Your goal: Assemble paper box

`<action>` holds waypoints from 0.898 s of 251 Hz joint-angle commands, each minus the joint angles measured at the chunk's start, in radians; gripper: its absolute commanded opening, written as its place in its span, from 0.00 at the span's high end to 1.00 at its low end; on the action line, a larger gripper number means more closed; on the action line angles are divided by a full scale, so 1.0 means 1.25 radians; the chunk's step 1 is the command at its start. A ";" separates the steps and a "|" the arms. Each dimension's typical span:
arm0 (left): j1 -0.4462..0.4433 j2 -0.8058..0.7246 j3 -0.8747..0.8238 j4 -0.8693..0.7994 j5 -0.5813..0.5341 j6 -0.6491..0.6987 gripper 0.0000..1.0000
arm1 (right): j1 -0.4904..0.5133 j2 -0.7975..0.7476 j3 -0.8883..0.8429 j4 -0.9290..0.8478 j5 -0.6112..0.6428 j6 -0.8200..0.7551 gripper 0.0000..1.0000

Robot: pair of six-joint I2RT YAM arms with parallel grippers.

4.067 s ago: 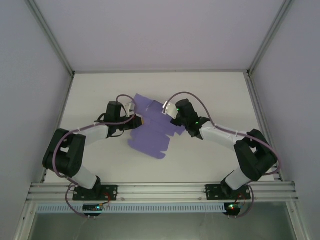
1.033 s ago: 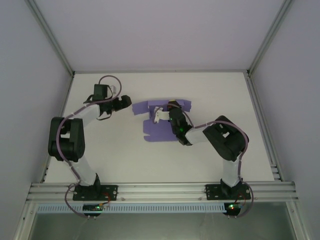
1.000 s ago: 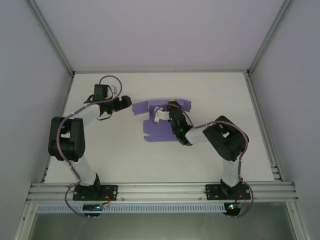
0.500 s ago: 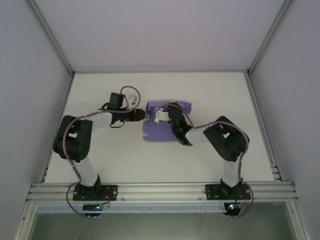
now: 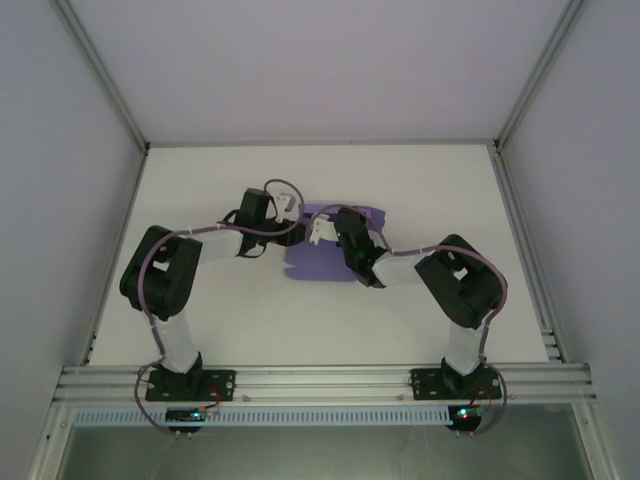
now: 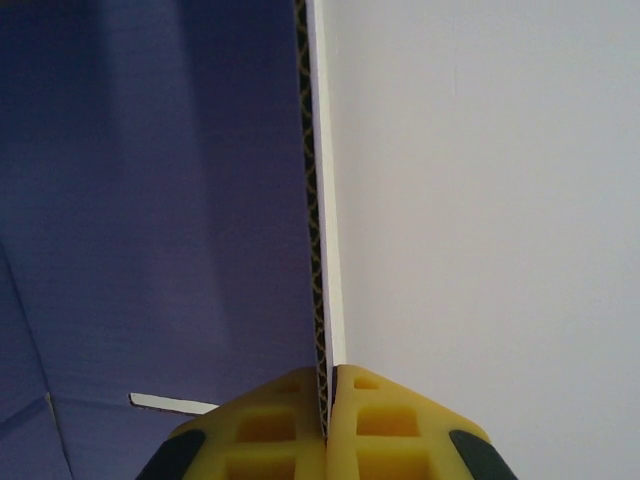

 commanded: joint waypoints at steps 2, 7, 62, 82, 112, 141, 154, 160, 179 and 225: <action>-0.010 0.021 0.018 0.068 -0.084 0.016 0.58 | 0.016 -0.011 0.004 -0.085 -0.046 0.042 1.00; -0.012 0.021 0.017 0.073 -0.090 0.016 0.59 | 0.016 -0.012 0.004 -0.091 -0.047 0.044 1.00; -0.025 0.025 0.044 0.086 -0.130 -0.009 0.63 | 0.017 -0.020 0.015 -0.158 -0.066 0.090 1.00; -0.032 0.035 0.050 0.100 -0.140 -0.006 0.63 | 0.016 -0.021 0.024 -0.205 -0.089 0.114 1.00; -0.037 0.043 0.048 0.136 -0.129 -0.013 0.63 | 0.009 -0.020 0.054 -0.307 -0.128 0.150 1.00; -0.040 0.038 0.028 0.188 -0.126 -0.015 0.61 | -0.001 -0.013 0.067 -0.325 -0.142 0.166 1.00; -0.040 0.036 0.024 0.202 -0.119 -0.015 0.60 | -0.004 -0.010 0.069 -0.317 -0.140 0.165 1.00; -0.041 0.034 0.025 0.206 -0.115 -0.014 0.59 | -0.006 -0.007 0.072 -0.318 -0.137 0.166 1.00; -0.040 0.030 0.021 0.206 -0.083 -0.004 0.61 | -0.011 0.004 0.088 -0.326 -0.123 0.170 1.00; -0.040 0.008 -0.026 0.186 -0.071 0.011 0.64 | -0.010 0.034 0.062 -0.137 -0.031 0.087 1.00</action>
